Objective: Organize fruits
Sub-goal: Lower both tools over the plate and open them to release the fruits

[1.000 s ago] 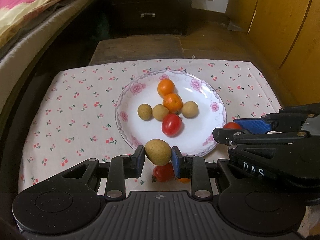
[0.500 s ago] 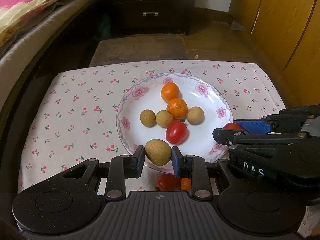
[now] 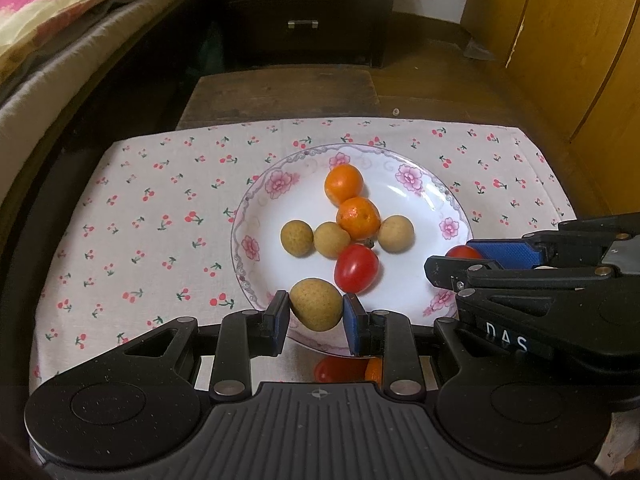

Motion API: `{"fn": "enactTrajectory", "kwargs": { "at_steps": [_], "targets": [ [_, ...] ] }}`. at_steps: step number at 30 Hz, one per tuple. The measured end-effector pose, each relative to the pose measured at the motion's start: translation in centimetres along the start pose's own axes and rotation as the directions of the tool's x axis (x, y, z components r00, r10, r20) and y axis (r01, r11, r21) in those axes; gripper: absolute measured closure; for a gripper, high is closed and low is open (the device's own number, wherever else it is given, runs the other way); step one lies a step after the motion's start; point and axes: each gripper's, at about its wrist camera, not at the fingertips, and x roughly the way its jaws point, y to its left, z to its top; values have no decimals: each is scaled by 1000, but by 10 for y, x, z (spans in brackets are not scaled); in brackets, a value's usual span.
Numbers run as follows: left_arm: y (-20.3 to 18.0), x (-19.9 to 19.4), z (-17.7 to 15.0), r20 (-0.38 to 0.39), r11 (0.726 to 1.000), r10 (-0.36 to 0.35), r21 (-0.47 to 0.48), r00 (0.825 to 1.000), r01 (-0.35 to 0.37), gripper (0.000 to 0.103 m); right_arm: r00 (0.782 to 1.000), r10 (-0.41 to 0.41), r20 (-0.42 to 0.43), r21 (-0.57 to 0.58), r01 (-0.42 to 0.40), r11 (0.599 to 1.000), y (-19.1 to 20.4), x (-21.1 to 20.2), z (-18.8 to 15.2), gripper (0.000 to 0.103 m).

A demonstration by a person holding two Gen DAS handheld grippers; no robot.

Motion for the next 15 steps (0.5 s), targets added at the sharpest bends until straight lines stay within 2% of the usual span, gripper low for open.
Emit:
{"fn": "enactTrajectory", "kwargs": {
  "at_steps": [15],
  "targets": [
    [3, 6, 2, -12, 1000, -3, -19, 1000, 2, 68, 1000, 1, 3, 0, -1, 1000, -1, 5, 2, 74]
  ]
}}
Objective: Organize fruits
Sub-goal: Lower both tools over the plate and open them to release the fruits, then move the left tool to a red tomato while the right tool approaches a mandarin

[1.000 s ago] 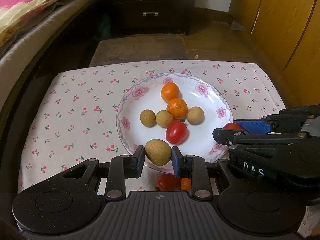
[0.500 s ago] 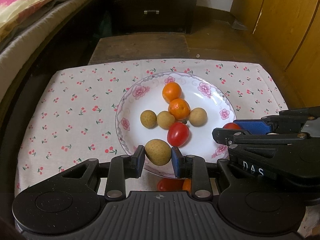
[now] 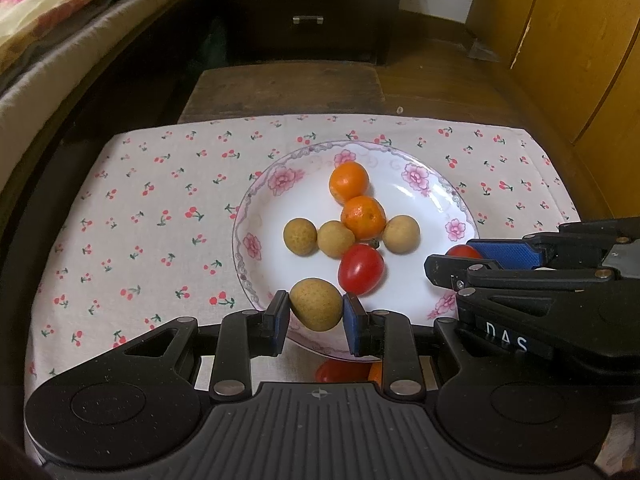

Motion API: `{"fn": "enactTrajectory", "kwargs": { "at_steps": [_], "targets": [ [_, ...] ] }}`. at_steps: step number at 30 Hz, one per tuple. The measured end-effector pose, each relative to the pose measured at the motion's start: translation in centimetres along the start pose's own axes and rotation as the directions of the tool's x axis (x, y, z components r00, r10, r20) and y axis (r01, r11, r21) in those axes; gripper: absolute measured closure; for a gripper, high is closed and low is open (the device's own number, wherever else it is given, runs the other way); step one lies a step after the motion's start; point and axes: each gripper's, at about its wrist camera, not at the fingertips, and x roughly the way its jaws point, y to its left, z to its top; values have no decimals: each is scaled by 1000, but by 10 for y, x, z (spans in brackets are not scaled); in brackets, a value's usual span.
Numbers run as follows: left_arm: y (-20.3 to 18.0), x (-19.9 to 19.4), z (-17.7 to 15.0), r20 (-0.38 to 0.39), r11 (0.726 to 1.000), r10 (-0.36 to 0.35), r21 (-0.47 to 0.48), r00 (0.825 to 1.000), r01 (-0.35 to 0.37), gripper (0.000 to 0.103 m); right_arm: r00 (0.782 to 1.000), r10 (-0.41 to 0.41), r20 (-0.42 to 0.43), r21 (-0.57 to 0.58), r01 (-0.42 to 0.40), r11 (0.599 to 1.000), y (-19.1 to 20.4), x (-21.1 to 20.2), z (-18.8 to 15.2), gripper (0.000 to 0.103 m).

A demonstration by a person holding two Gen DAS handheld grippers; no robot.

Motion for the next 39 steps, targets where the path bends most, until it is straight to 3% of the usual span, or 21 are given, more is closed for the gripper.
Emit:
{"fn": "enactTrajectory", "kwargs": {
  "at_steps": [30, 39],
  "targets": [
    [-1, -2, 1, 8, 1000, 28, -2, 1000, -28, 64, 1000, -4, 29, -3, 4, 1000, 2, -1, -1, 73],
    [2, -12, -2, 26, 1000, 12, -6, 1000, -12, 54, 999, -8, 54, 10, 8, 1000, -1, -13, -3, 69]
  ]
}}
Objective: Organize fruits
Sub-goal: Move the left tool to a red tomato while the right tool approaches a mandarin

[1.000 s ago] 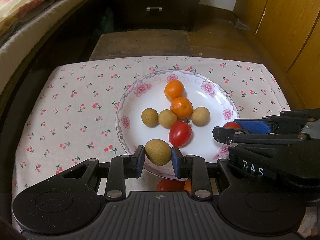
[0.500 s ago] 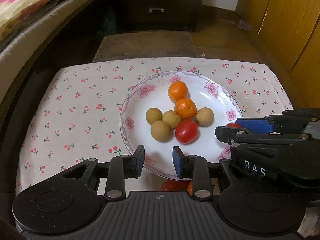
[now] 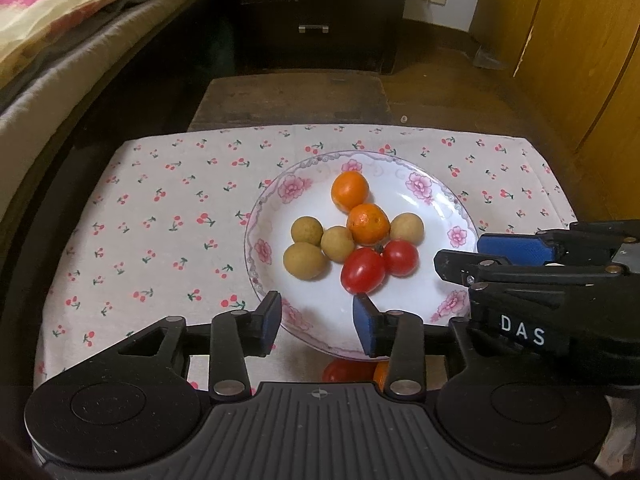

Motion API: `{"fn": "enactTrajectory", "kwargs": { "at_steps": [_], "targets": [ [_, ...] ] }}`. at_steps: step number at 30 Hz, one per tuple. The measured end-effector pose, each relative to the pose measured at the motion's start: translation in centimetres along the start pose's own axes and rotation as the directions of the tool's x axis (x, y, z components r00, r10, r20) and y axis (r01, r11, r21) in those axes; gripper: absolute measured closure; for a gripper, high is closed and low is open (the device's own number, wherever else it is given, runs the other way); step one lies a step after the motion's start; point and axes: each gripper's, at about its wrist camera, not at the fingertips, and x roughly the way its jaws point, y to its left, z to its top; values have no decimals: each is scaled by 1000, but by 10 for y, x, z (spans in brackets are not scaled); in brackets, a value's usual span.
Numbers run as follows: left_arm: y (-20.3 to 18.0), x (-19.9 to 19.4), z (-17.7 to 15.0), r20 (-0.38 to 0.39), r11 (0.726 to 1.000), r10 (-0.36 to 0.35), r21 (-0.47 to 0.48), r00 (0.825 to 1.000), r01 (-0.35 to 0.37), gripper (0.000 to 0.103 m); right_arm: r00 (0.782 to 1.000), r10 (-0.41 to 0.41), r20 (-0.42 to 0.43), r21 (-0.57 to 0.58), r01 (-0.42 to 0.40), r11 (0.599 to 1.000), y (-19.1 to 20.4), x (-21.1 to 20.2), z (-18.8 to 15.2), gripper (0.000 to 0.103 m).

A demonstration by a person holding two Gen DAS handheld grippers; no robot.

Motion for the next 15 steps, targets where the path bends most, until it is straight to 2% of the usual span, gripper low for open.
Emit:
{"fn": "enactTrajectory", "kwargs": {
  "at_steps": [15],
  "targets": [
    [6, -16, -11, 11, 1000, -27, -14, 1000, 27, 50, 1000, 5, -5, -12, -5, 1000, 8, -17, -12, 69]
  ]
}}
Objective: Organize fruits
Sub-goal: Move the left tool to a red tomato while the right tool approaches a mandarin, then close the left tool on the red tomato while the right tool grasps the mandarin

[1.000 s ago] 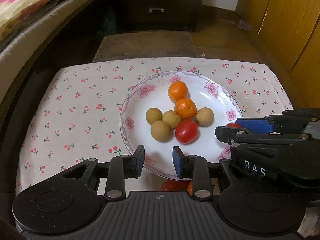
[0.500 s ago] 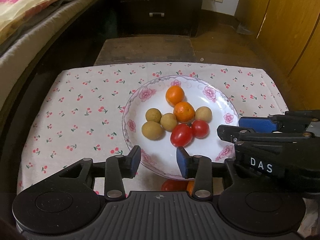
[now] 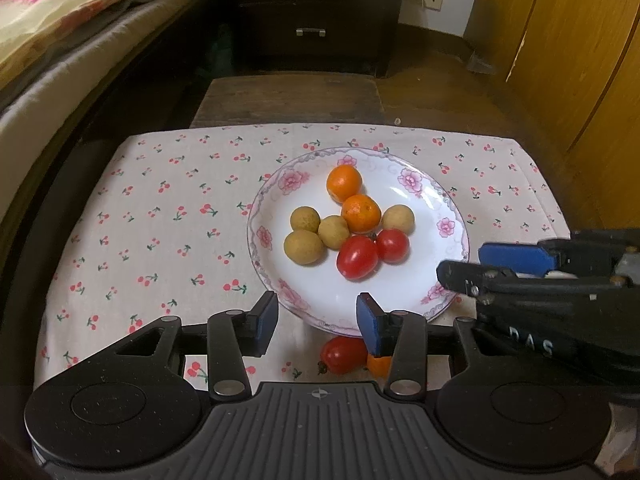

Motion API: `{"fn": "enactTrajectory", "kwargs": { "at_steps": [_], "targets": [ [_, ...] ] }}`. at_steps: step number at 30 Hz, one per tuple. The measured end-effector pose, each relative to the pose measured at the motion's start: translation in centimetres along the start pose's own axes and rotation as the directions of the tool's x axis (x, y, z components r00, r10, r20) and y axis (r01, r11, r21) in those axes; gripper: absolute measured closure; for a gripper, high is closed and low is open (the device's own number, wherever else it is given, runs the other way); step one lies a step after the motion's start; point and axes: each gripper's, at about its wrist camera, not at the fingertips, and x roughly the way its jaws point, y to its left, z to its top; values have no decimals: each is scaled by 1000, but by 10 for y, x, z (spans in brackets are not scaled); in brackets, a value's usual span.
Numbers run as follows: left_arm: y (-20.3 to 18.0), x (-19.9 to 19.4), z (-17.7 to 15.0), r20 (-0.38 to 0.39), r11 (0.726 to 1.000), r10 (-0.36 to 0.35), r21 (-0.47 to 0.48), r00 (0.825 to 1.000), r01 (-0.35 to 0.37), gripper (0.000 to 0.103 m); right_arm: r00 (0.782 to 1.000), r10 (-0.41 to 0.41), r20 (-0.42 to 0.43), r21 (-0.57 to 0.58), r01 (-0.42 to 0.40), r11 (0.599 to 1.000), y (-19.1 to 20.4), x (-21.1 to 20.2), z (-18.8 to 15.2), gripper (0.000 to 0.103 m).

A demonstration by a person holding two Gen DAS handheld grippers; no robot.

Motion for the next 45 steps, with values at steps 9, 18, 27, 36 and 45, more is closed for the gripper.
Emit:
{"fn": "enactTrajectory", "kwargs": {
  "at_steps": [9, 18, 27, 36, 45],
  "targets": [
    [11, -11, -14, -6, 1000, -24, -19, 1000, 24, 47, 998, 43, -43, -38, -44, 998, 21, -16, -30, 68],
    [14, -12, -18, -20, 997, -59, -43, 998, 58, 46, 996, 61, -72, -63, -66, 996, 35, -2, -36, 68],
    [20, -8, -17, -27, 996, -64, -59, 998, 63, 44, 991, 90, -101, -69, -97, 993, 41, 24, -35, 68],
    [19, -2, -20, -49, 997, -64, -53, 997, 62, 43, 991, 78, -110, -79, -87, 993, 41, 39, -36, 69],
    [11, 8, -23, -81, 994, -99, -52, 992, 95, 43, 989, 52, -136, -88, -65, 994, 31, 31, -39, 73]
  ]
}}
